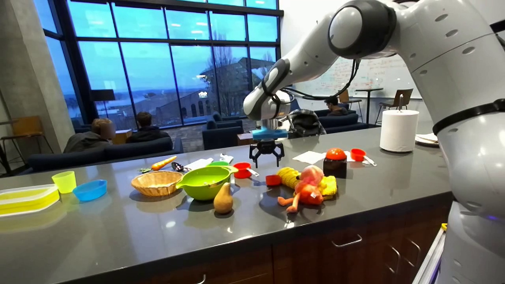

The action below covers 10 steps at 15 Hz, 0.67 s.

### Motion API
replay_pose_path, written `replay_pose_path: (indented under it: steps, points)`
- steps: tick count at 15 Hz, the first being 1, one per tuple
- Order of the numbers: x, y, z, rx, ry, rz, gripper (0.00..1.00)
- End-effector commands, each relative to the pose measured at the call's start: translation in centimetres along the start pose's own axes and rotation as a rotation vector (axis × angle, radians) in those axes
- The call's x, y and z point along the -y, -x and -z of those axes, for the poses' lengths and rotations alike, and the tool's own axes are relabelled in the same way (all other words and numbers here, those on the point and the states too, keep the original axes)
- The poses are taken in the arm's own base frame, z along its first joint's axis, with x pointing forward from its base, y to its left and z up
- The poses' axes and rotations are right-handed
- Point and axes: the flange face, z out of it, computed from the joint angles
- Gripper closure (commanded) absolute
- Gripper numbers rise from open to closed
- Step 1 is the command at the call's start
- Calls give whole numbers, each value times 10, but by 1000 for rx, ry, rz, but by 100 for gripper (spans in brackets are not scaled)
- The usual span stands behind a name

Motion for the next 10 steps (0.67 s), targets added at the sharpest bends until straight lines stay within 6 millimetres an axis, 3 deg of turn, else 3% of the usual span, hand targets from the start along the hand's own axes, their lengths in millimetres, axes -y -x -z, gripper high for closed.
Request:
replay_pose_path:
  steps: [1,10]
  points:
    - [0,-4,-6,24,-7,3,0]
    - [-12,-21,-22,70,-18,30,0]
